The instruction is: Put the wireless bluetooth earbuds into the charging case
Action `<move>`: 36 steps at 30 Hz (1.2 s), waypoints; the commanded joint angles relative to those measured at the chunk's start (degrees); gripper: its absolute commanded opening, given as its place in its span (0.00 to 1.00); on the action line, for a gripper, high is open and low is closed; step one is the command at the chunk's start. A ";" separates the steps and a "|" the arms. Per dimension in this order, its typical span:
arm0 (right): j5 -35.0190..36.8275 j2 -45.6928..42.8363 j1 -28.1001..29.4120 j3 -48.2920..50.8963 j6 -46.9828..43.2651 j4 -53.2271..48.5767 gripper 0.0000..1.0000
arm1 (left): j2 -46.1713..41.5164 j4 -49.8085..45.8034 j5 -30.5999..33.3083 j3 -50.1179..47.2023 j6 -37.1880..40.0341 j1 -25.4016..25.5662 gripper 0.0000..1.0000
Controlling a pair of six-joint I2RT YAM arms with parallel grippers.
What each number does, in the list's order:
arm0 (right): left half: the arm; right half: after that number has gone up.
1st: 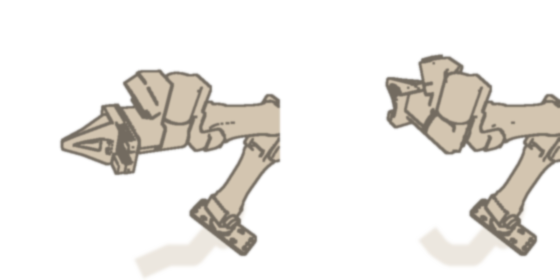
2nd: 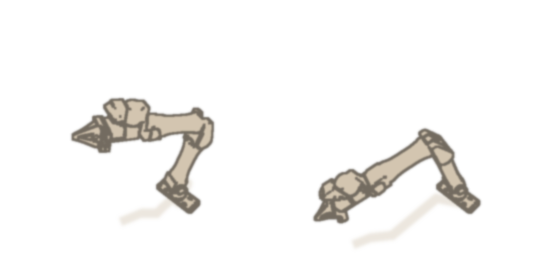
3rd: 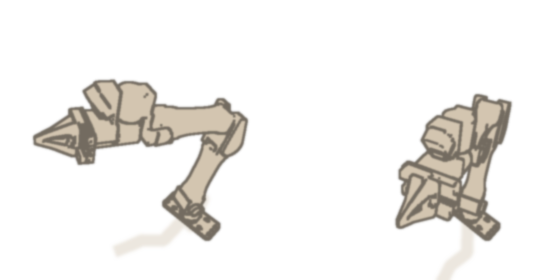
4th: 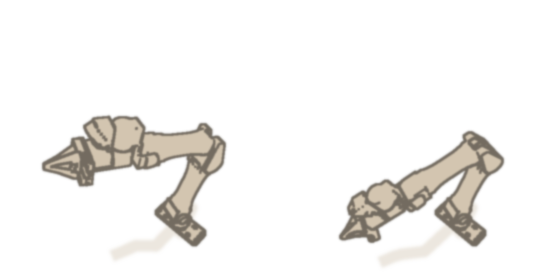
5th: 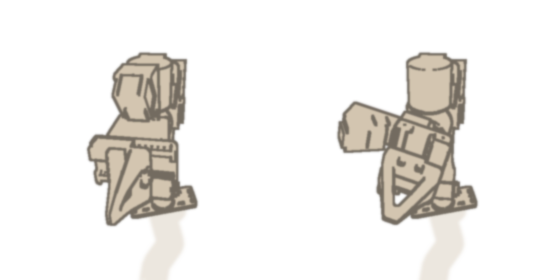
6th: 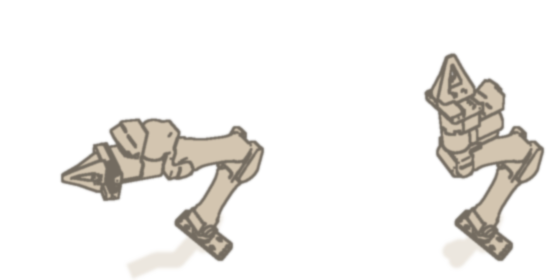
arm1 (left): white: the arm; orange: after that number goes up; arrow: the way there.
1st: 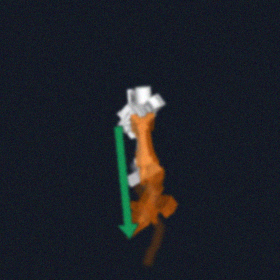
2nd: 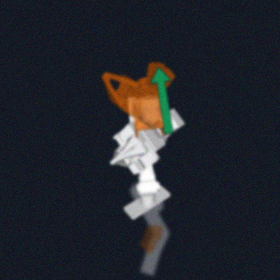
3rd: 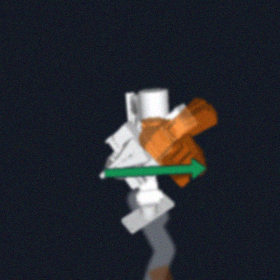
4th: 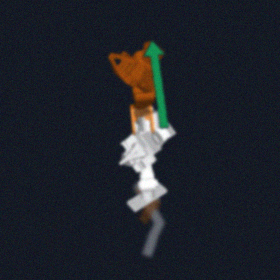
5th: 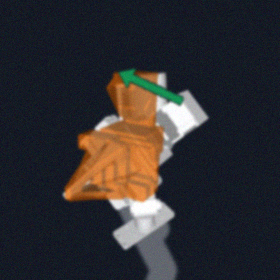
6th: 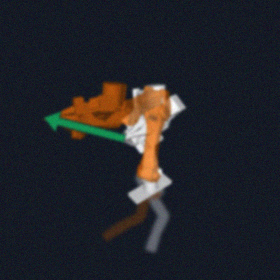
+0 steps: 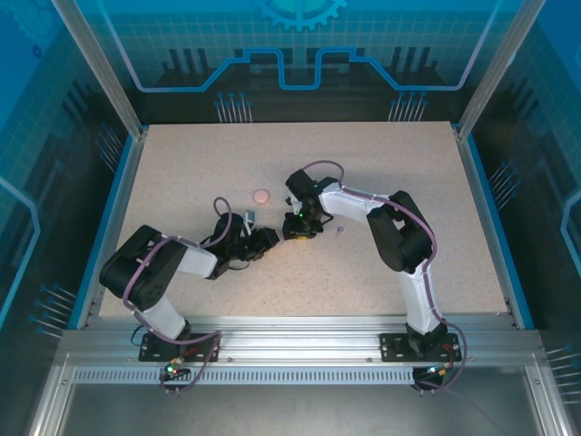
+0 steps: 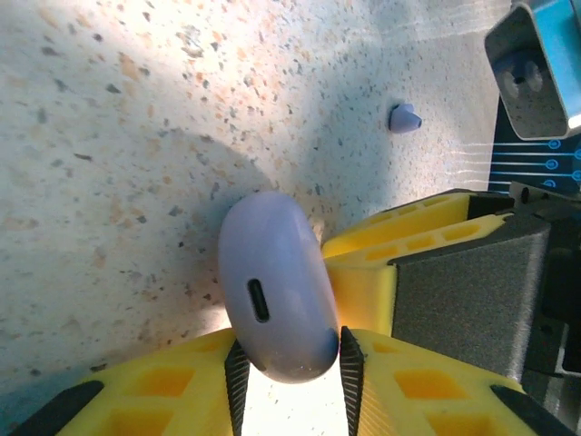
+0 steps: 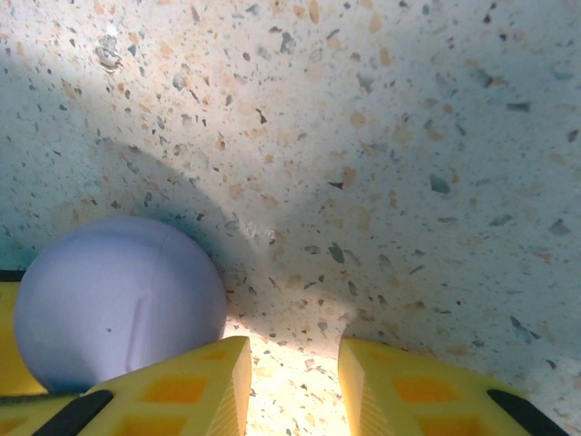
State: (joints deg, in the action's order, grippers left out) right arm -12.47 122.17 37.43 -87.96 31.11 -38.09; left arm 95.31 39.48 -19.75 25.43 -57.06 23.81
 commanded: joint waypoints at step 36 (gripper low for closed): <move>-4.16 18.35 -0.82 -28.39 -4.23 -12.30 0.33 | -1.11 0.79 2.83 -1.24 -0.45 0.40 0.29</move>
State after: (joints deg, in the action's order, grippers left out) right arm -14.59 137.95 35.03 -114.83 29.04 -46.00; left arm 95.31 39.77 -17.56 24.97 -57.08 23.86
